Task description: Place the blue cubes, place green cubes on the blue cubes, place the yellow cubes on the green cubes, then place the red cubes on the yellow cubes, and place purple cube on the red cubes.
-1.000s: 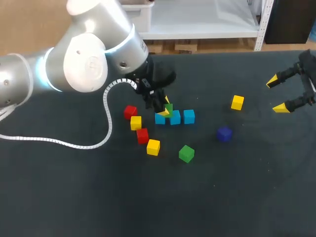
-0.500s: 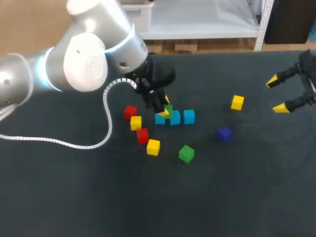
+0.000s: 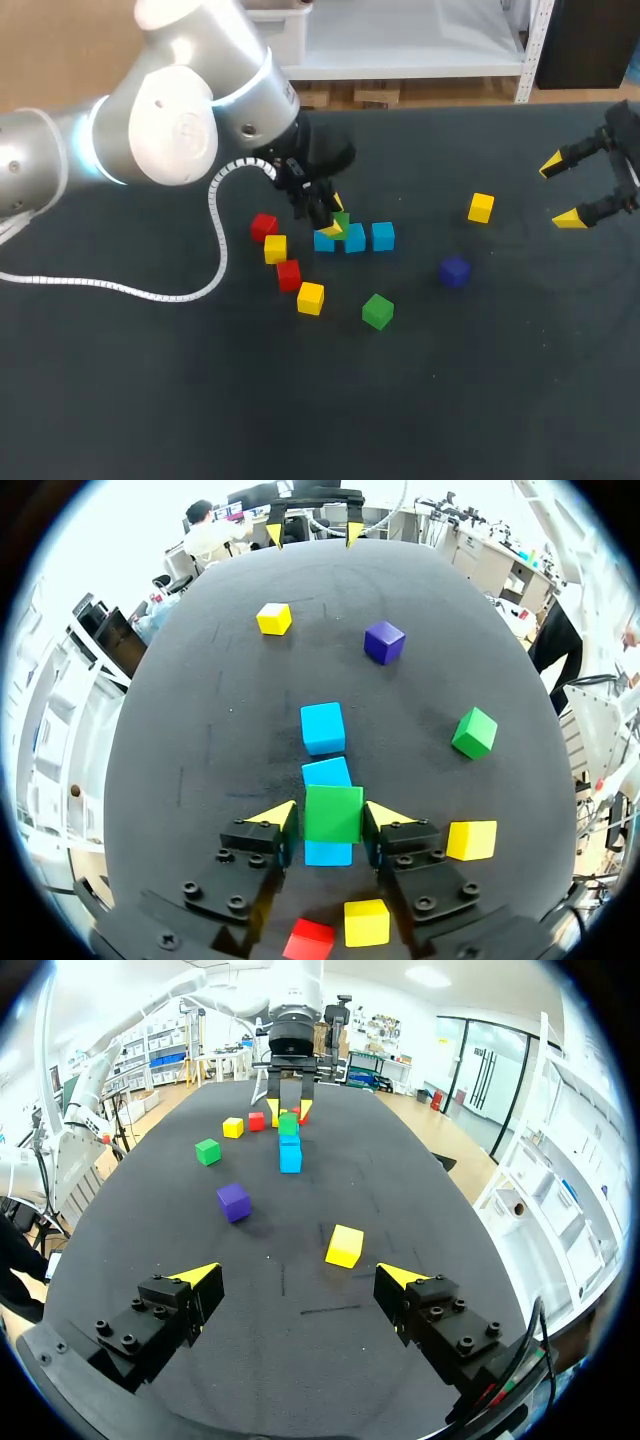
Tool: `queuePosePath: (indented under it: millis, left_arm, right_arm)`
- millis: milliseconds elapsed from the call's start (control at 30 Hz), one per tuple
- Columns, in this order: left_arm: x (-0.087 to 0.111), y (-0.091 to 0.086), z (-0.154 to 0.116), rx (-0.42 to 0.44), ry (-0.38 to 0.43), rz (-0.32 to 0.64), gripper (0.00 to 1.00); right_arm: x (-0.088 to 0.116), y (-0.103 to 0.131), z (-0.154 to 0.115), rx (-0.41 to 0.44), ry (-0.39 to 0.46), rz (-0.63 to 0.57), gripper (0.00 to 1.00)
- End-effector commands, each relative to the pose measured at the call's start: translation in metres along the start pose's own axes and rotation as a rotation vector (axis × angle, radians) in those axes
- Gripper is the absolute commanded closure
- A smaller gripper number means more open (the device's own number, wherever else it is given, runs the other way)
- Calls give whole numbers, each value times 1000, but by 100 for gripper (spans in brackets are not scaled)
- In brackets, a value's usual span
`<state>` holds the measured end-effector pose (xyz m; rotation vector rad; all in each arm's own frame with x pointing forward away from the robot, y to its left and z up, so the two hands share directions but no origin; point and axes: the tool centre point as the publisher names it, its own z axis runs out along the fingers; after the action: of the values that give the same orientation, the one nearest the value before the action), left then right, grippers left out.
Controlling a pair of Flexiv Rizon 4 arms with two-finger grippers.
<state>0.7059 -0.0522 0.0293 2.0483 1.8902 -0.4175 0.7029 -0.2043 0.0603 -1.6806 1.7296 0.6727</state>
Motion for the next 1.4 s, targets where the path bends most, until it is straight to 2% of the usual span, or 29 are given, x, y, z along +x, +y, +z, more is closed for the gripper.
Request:
queuePosePath:
  millis: [33, 1000, 1033, 1133, 1267, 1400]
  left_arm:
    - [-1, 4, 2, 6, 1, 2, 58]
    - [-4, 7, 2, 9, 5, 1, 53]
    - [-4, 6, 2, 11, 6, 6, 46]
    - [-6, 4, 1, 15, 3, 12, 2]
    - [-6, 0, -7, 12, -10, 14, 0]
    - [-3, -5, -19, -11, -60, 19, 0]
  right_arm:
    - [0, 1, 0, 2, 0, 0, 0]
    - [0, 1, 0, 2, 0, 0, 0]
    - [0, 1, 0, 2, 0, 0, 0]
    - [0, 1, 0, 2, 0, 0, 0]
    - [0, 1, 0, 2, 0, 0, 0]
    - [0, 1, 0, 2, 0, 0, 0]
